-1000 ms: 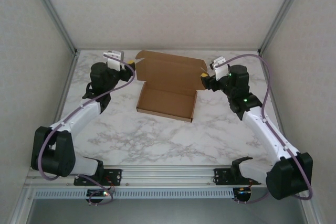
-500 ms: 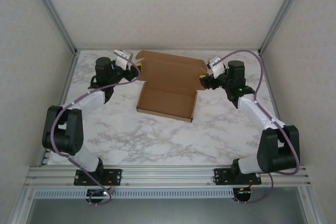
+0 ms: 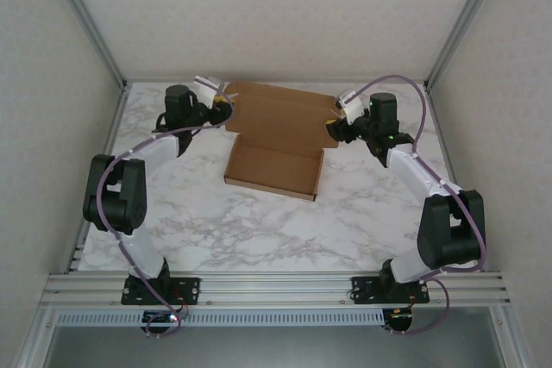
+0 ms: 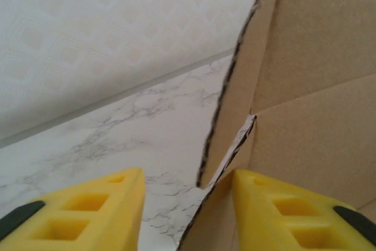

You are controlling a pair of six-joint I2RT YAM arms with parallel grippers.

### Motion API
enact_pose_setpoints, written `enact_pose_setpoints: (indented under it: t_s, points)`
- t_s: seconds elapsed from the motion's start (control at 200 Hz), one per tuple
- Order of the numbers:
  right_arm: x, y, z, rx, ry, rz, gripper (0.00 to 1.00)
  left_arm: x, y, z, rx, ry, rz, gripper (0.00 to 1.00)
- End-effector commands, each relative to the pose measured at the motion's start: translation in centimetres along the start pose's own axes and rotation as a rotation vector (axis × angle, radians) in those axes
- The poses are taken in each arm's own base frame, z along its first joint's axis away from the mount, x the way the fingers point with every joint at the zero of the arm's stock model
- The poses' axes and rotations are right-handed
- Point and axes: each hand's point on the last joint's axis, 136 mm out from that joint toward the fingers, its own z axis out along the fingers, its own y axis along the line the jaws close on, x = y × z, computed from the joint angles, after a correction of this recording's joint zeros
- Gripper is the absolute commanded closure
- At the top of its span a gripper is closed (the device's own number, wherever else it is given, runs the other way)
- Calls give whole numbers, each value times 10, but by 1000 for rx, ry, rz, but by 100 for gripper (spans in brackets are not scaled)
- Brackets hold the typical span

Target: Fold the paper box

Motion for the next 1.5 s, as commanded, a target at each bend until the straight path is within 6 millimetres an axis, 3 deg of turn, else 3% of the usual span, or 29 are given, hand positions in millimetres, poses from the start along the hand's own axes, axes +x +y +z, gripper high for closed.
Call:
enact_pose_setpoints:
  t_s: [0.0, 0.225, 0.501, 0.786, 0.901, 1.137, 1.292, 1.492]
  points:
    - [-8, 5, 2, -19, 2, -14, 45, 3, -16, 6, 63, 30, 17, 66]
    - [-9, 6, 3, 38, 44, -24, 66, 19, -28, -2, 19, 77, 40, 86]
    - [-15, 11, 1, 92, 55, 14, 91, -4, -30, -31, -113, -68, -10, 100]
    - [-19, 25, 8, 122, 51, 142, 93, -11, -52, -46, -191, -146, -41, 100]
    - [-25, 22, 8, 170, 13, 231, 92, -19, -54, -53, -204, -192, -116, 100]
    - [-60, 28, 4, 211, -131, 360, 87, -35, -51, -65, -233, -299, -215, 100]
    - [-73, 43, 16, 198, -163, 405, 84, -32, -51, -63, -239, -326, -257, 100]
    - [-69, 40, 25, 297, -203, 475, 84, -19, -46, -60, -256, -337, -323, 100]
